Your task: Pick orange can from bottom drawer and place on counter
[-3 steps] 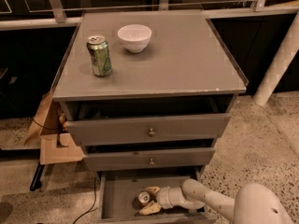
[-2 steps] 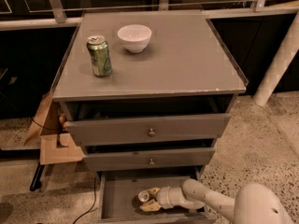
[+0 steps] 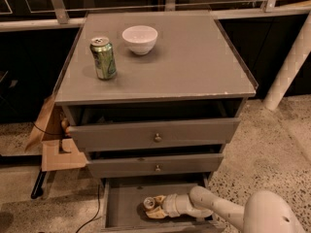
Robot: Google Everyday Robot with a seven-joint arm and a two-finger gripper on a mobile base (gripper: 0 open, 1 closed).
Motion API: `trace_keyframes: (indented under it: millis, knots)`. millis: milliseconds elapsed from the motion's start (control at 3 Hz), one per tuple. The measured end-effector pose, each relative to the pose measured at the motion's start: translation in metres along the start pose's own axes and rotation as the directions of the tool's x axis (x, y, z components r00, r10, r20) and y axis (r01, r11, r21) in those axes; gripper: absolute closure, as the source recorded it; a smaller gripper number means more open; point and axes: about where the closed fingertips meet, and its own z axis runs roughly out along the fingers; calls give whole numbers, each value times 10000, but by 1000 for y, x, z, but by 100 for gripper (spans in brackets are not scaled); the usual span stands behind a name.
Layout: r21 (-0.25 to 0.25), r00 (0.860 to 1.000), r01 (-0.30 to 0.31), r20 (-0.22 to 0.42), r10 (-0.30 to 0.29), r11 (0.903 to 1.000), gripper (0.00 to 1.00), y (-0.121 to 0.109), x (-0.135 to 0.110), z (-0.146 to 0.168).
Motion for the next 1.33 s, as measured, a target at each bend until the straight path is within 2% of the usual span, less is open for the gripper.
trace_keyframes:
  millis: [333, 667, 1000, 1333]
  knots:
    - [0, 10000, 0, 0, 0, 10000, 100, 0, 0, 0]
    - [56, 9999, 107, 94, -108, 9999, 100, 7, -18, -11]
    - [430, 9997, 194, 105, -198, 9989, 100, 15, -59, -42]
    - [473, 9989, -145, -430, 165, 9988, 100, 53, -127, -88]
